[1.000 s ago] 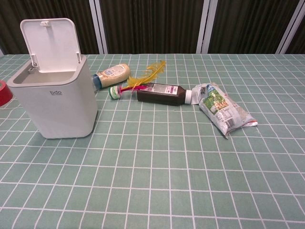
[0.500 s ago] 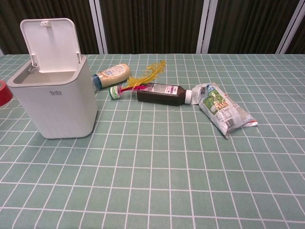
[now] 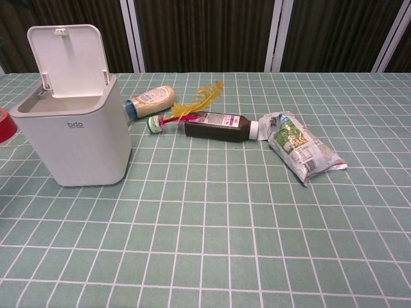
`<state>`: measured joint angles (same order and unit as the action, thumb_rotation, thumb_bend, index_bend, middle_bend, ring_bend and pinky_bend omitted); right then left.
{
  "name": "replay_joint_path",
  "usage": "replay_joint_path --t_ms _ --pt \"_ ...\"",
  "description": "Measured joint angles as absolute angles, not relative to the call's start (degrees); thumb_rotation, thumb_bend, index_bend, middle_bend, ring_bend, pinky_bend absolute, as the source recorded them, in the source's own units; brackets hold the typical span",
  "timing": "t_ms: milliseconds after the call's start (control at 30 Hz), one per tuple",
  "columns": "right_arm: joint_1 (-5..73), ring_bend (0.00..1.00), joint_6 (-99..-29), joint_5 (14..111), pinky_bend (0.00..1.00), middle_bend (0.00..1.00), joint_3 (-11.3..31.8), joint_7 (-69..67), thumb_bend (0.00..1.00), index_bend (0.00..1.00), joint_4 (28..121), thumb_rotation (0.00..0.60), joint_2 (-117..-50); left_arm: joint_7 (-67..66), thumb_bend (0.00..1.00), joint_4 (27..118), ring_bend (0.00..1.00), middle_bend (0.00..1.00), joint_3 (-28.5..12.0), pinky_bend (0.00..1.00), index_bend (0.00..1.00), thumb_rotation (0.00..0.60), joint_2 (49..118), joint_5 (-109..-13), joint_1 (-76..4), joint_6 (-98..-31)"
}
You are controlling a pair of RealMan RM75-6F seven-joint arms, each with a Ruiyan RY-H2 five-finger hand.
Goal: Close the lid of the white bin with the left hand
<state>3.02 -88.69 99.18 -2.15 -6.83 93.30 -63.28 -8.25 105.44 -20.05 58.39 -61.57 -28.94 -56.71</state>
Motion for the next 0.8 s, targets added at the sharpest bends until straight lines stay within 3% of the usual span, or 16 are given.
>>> replay_joint_path --t_ms 200,400,800 --pt "3.1 0.0 -88.9 98.6 0.0 0.0 -1.9 -7.5 0.21 0.0 93.3 0.6 -63.0 -14.1 0.53 106.4 1.0 1.0 -20.4 1.0 0.15 0.6 58.3 -51.2 -37.0 -51.8" --pt "3.2 0.0 -88.9 98.4 0.0 0.0 -1.9 -7.7 0.21 0.0 93.2 0.6 -62.9 -15.5 0.54 107.5 1.0 1.0 -19.1 1.0 0.18 0.6 57.2 -46.9 -39.8 -48.7" --pt "3.0 0.0 -89.3 98.4 0.0 0.0 -2.1 -7.5 0.21 0.0 93.6 0.6 -62.7 -15.2 0.61 112.8 1.0 1.0 -15.7 1.0 0.25 0.6 51.4 -47.7 -41.3 -46.5"
